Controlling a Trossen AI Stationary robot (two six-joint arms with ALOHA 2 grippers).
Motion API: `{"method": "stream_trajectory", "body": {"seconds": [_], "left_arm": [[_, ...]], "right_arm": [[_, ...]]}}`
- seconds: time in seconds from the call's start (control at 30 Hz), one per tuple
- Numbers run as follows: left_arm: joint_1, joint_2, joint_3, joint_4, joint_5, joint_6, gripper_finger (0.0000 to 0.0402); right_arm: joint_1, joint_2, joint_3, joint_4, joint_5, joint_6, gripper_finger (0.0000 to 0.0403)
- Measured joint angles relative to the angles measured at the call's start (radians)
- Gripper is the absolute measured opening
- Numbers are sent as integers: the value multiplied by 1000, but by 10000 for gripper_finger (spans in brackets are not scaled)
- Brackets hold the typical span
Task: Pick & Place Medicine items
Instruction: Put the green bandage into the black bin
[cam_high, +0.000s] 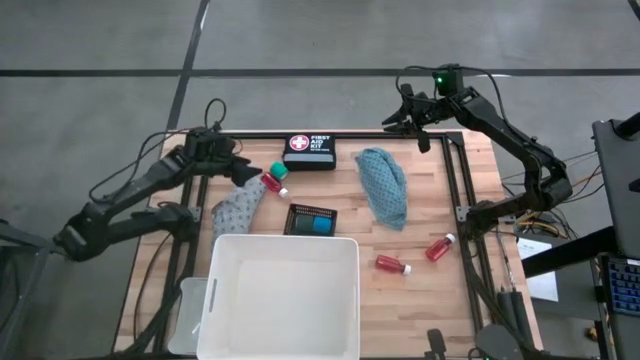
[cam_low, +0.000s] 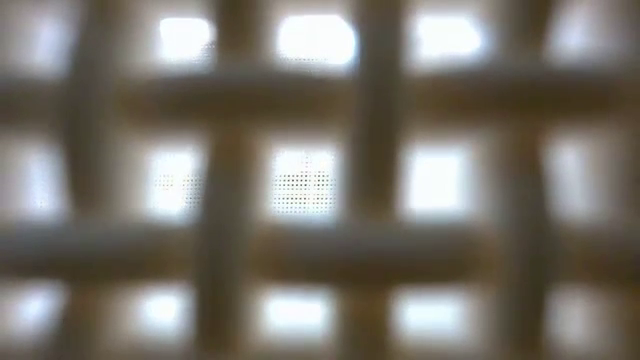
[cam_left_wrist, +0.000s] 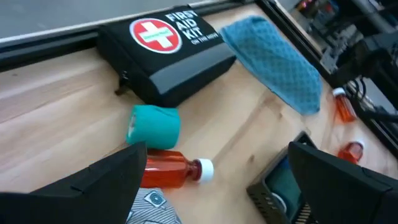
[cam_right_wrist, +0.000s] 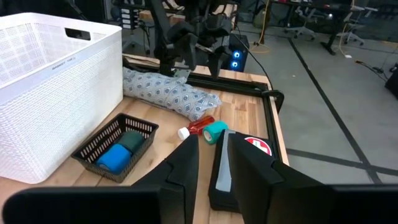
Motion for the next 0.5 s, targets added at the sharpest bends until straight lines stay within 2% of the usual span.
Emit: {"method": "stream_trajectory", "body": {"seconds": [0.23, 0.5], "left_arm": [[-2, 46, 27, -2, 35, -3, 393], [-57, 44, 53, -116, 60, 43, 387]], "right_arm": [[0, 0, 0, 0, 0, 0, 89], [0, 0, 0, 0, 0, 0, 75]]}}
